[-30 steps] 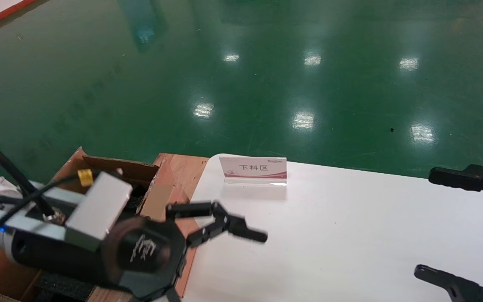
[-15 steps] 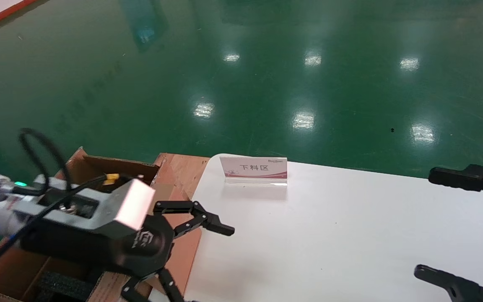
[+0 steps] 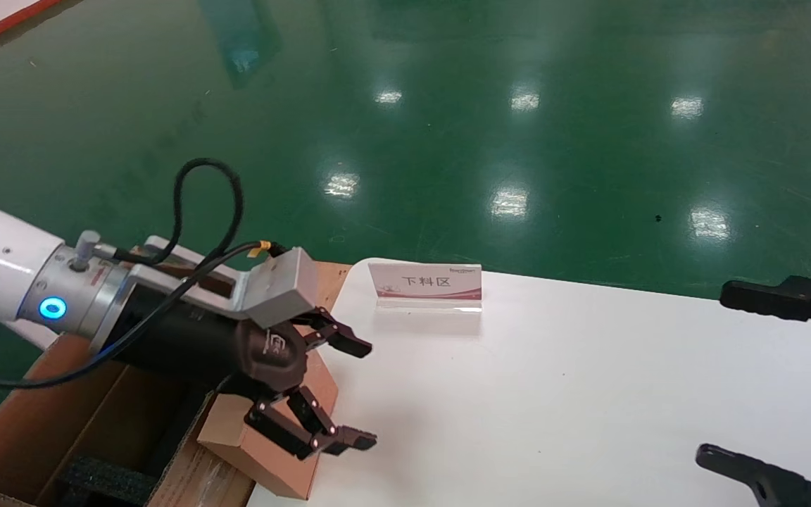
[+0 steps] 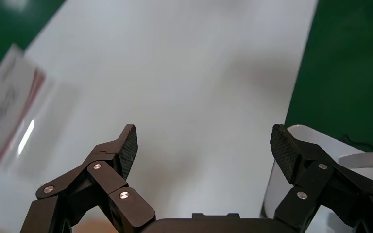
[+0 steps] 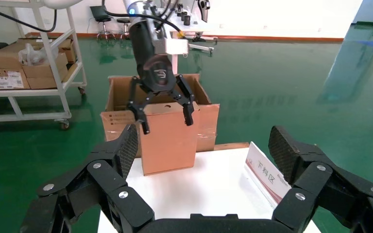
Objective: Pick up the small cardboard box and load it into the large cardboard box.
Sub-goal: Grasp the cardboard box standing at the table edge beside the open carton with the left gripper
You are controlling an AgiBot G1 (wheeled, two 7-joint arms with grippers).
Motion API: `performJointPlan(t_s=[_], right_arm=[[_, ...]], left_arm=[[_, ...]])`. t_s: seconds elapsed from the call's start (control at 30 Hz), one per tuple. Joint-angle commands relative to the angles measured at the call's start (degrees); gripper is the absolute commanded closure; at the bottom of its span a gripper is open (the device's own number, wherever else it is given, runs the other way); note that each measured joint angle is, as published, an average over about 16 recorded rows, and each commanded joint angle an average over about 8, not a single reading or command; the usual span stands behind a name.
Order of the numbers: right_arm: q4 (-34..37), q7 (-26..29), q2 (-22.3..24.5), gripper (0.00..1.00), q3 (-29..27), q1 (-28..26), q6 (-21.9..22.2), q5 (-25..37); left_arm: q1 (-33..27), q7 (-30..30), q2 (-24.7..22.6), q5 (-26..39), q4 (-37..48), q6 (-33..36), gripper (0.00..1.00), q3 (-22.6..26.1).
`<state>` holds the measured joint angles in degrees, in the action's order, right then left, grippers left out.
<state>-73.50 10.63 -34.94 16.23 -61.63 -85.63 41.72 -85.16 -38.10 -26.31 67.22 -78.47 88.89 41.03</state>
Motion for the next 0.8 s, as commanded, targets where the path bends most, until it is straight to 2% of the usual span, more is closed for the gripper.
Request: performJointPlan(t_s=[0.03,0.37,0.8], right_arm=[[0.0,0.0,0.0,0.0,0.01,0.0,0.0,-0.01],[0.0,-0.02,0.02,0.0,0.05,-0.01,0.02,-0.03],[0.0,-0.05,0.04,0.0,0.1,-0.02,0.05,-0.07]], left_arm=[[-2.28,-4.33,-0.39,2.43,0.01,0.27,0.0,1.6],[-12.38,-19.98,-1.91,10.27,0.01,0.99,0.0,10.89],[-27.13,-32.01,-6.35,21.32,0.18,1.4,0.0,25.8]])
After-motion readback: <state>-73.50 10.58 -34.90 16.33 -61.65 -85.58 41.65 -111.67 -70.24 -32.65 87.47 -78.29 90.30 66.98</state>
